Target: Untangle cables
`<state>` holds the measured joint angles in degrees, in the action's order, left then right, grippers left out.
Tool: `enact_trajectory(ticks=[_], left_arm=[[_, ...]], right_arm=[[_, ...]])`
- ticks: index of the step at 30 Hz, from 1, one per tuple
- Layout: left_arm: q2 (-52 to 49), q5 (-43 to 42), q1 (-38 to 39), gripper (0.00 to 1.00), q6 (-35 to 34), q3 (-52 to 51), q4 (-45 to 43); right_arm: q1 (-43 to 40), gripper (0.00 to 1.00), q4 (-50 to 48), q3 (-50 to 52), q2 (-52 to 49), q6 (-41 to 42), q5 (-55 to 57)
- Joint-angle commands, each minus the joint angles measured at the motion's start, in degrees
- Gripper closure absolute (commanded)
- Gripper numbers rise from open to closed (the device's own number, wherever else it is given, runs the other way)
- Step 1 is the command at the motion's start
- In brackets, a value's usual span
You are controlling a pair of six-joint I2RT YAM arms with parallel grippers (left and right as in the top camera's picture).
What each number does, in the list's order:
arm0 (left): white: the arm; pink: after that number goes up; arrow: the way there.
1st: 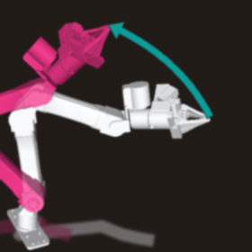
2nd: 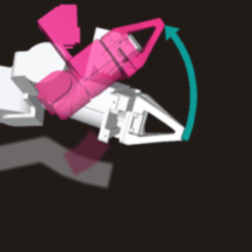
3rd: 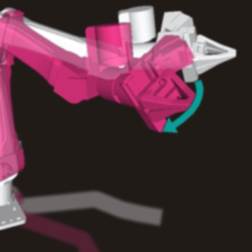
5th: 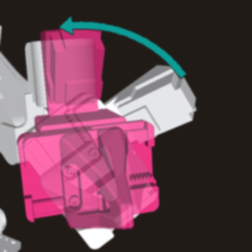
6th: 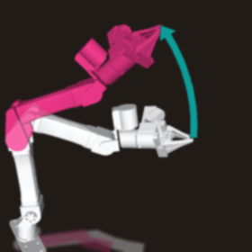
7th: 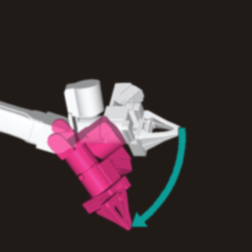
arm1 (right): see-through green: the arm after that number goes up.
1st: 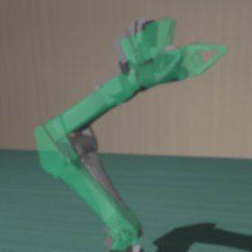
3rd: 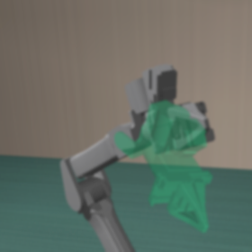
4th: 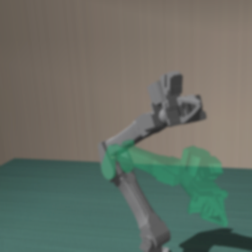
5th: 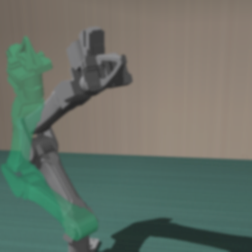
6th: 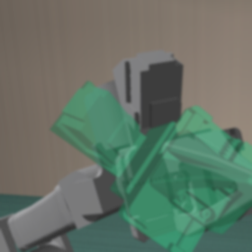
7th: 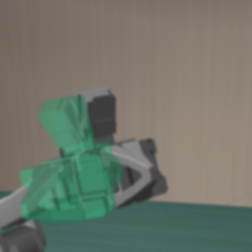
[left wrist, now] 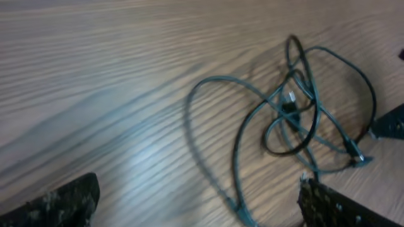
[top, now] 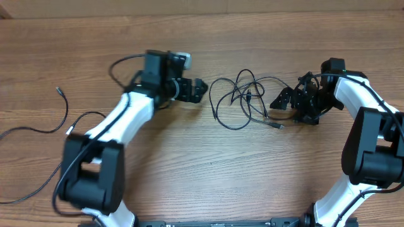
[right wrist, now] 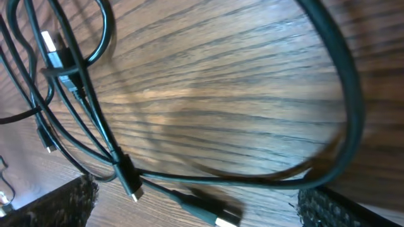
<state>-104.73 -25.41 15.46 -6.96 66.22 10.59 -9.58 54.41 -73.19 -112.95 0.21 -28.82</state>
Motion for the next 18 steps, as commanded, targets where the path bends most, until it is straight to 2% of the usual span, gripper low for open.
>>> enact_trajectory(ticks=[1,6,12,18], left_arm=[[-3.74,-5.92,2.73,0.00,-1.84,0.76,-6.21],[-5.11,-7.63,6.82,0.00,-2.49,0.81,-12.20],[-5.44,-7.13,11.30,0.00,-2.49,0.81,-13.92],[-5.86,-0.63,12.59,0.01,-5.73,0.81,-14.10]], right_arm=[[0.26,0.00,-0.35,0.48,-0.70,-0.66,-1.31],[0.26,0.00,-0.98,0.48,-0.70,-0.63,-1.36],[0.28,0.00,-2.01,0.48,-0.70,-0.63,-4.57],[0.28,0.00,-1.95,0.48,-0.70,-0.66,-4.55]])
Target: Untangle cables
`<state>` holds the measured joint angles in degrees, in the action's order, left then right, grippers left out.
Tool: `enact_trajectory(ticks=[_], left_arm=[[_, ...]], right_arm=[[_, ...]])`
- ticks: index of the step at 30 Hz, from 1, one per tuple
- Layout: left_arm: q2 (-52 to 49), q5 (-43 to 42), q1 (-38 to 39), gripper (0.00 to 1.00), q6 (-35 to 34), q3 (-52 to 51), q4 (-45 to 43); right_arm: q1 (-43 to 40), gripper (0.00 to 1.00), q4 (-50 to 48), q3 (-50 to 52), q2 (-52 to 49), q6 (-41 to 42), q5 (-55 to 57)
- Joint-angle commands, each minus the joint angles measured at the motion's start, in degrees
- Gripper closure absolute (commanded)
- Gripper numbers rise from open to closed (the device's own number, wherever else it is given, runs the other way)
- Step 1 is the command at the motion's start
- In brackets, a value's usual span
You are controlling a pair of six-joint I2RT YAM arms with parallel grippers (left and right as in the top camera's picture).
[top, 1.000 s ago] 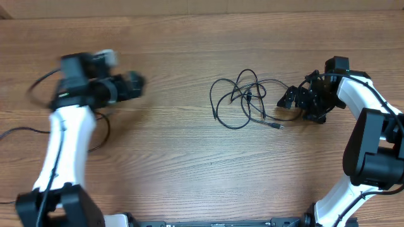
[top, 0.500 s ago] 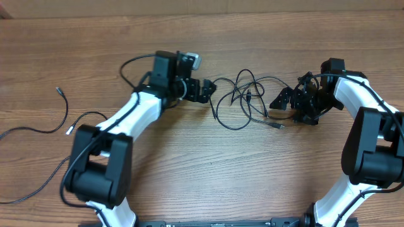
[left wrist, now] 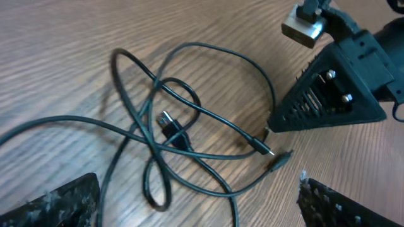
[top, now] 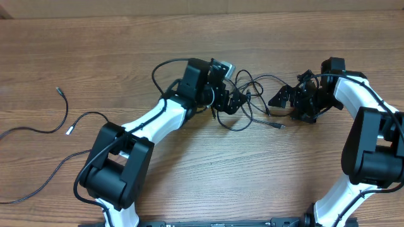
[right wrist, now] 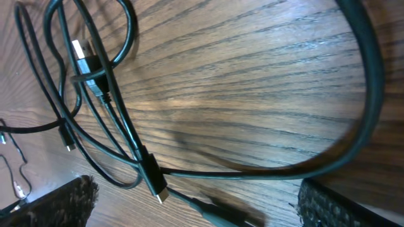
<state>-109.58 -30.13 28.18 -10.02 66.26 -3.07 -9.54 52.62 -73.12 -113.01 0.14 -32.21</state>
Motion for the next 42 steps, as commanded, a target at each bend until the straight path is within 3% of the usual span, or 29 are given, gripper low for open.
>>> enact_trajectory(ticks=[1,3,8,16,23,34,42], left_arm=[[-1.09,4.39,-0.15,0.10,-2.93,0.76,-0.42],[-1.40,4.68,-0.17,0.25,-2.91,0.76,-0.39],[-4.15,5.22,-0.04,0.21,-4.48,0.76,-0.52],[-7.10,3.32,0.02,0.26,-6.51,0.76,-4.74],[-7.10,3.58,0.07,0.56,-4.92,0.74,-4.63],[-7.10,10.78,1.53,0.58,-1.53,0.74,-2.89],[-7.10,17.20,1.86,0.70,-1.55,0.72,-1.92]], right_arm=[[0.24,0.00,-0.07,0.42,-0.63,-0.59,-1.16],[0.24,0.00,-0.09,0.42,-0.63,-0.59,-1.16],[0.24,0.00,-0.07,0.42,-0.63,-0.61,-1.14],[0.24,0.00,-0.17,0.42,-0.63,-0.61,-1.14],[0.24,0.01,-0.52,0.42,-0.63,-0.59,-1.14],[0.24,0.01,-0.50,0.42,-0.63,-0.59,-1.14],[0.24,0.02,-0.55,0.42,-0.63,-0.59,-1.14]])
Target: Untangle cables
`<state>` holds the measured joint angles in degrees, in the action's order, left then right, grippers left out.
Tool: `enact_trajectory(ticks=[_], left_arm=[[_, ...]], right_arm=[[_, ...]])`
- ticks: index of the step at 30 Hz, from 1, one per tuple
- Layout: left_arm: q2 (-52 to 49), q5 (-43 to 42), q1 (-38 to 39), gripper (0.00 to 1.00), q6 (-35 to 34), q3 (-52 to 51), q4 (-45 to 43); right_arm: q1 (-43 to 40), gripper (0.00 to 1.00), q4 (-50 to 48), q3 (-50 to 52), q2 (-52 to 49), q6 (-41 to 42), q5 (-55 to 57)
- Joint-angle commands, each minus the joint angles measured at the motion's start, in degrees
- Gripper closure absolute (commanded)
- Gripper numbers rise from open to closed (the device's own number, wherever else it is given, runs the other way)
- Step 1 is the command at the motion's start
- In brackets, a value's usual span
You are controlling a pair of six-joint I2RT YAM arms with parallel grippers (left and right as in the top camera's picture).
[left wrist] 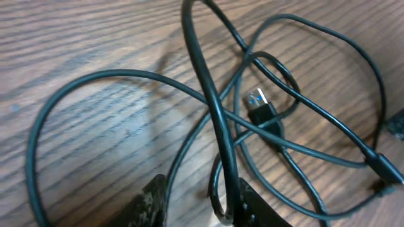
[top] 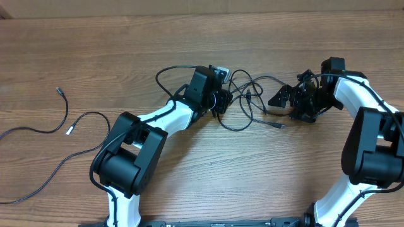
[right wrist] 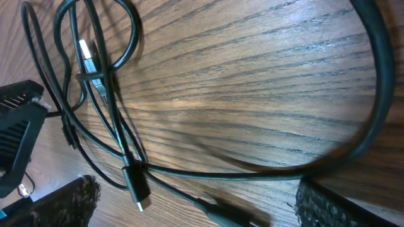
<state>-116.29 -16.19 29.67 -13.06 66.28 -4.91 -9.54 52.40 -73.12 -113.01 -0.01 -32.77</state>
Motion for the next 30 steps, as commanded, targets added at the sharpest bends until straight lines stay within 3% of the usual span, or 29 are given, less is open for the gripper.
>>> enact_trajectory(ticks=[1,5,11,17,22,30], left_arm=[[-0.39,3.26,0.37,0.71,1.46,0.70,-0.13],[-0.39,3.21,0.35,0.73,0.94,0.70,-1.42],[-0.44,3.28,0.48,0.88,0.66,0.70,-2.32],[-0.61,3.50,0.52,0.95,0.61,0.70,-2.78],[0.02,2.10,0.35,0.96,-1.73,0.76,-2.82],[15.58,1.60,0.33,0.96,-2.12,4.92,8.13]], right_arm=[[0.24,0.02,-0.42,0.42,-0.63,-0.44,-0.57],[0.24,0.02,-0.72,0.42,-0.63,-0.44,-0.57],[0.24,0.02,-0.90,0.42,-0.63,-0.44,-0.57],[0.24,0.02,-0.90,0.42,-0.63,-0.44,-0.57],[0.24,0.02,-0.46,0.42,-0.63,-0.48,-0.33],[0.22,0.00,1.33,0.42,-0.63,-0.46,4.20]])
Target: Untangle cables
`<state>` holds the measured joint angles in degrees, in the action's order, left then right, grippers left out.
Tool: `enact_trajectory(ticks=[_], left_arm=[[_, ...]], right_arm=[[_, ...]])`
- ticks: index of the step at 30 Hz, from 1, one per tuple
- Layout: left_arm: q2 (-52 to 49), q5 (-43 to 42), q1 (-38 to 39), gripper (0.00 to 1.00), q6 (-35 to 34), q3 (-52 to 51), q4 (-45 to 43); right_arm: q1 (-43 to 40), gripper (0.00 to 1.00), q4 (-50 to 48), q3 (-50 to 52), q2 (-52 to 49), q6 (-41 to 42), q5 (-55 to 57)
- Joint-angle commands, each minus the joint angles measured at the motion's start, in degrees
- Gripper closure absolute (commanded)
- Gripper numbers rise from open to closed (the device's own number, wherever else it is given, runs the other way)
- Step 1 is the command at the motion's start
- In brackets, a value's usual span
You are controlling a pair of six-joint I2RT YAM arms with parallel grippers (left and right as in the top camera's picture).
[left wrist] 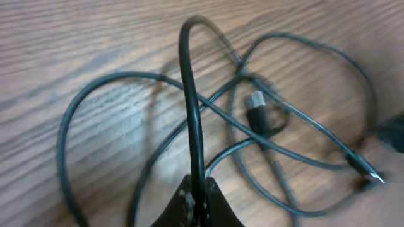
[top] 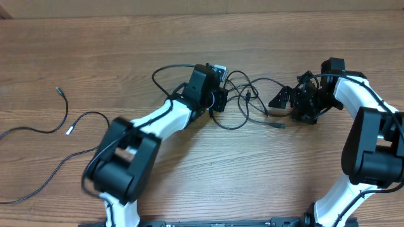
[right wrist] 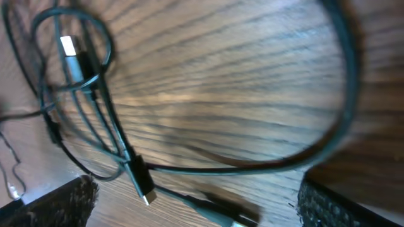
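Observation:
A knot of thin black cables (top: pixel 243 101) lies at the table's middle. My left gripper (top: pixel 218 101) is shut on one strand (left wrist: pixel 190 126) at the knot's left side, and that strand rises in an arch from the fingers. A USB plug (left wrist: pixel 257 108) lies inside the loops. My right gripper (top: pixel 285 101) stands open at the knot's right end, its fingers (right wrist: pixel 69 198) either side of two cable plugs (right wrist: pixel 142 183) and a thick loop (right wrist: pixel 341 113).
Two separate thin cables (top: pixel 63 113) lie on the wooden table (top: pixel 208 170) at the far left. A black lead (top: pixel 165 70) curves behind my left wrist.
My left gripper has shut on the cable strand that stood between its fingers, and drawn slightly left with it. The knot has shifted a little. The right gripper stays open in place.
My left gripper was open to the left of the knot. It then stood open over the knot's left side, then had a strand between its fingers. Now it grips that strand. The right gripper stayed open at the knot's right end throughout.

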<state>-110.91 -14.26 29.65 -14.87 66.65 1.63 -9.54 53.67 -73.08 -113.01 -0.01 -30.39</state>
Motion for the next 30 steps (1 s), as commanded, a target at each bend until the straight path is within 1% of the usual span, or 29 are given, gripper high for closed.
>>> enact_trajectory(ticks=[1,8,13,18,21,23,28,30], left_arm=[[13.25,-0.37,0.09,0.96,-0.33,5.68,3.08],[30.71,-0.76,-2.03,0.96,-0.37,11.91,7.80],[37.64,-0.81,-3.23,0.96,-0.33,15.82,12.48],[40.28,-0.76,-3.39,0.96,0.11,16.76,14.45],[40.17,-0.74,-3.39,0.96,0.68,16.76,16.50],[40.02,-0.70,-3.39,0.96,1.57,16.76,18.05],[39.93,-0.57,-3.39,0.96,6.34,16.76,22.49],[39.93,-0.85,-3.39,0.96,9.51,16.76,24.87]], right_arm=[[0.22,0.00,0.28,0.39,-0.63,-0.46,1.79],[0.22,0.00,1.53,0.39,-0.63,-0.48,1.84],[0.22,0.00,1.66,0.37,-0.63,-0.46,1.60],[0.22,0.00,2.75,0.37,-0.63,-0.50,-0.11],[0.22,0.00,3.85,0.37,-0.59,-4.72,-5.22],[0.22,0.00,4.15,0.37,-0.35,-6.14,-8.00],[0.22,0.00,4.11,0.24,2.60,-6.36,-12.59],[0.22,0.00,4.15,0.13,5.01,-7.50,-15.15]])
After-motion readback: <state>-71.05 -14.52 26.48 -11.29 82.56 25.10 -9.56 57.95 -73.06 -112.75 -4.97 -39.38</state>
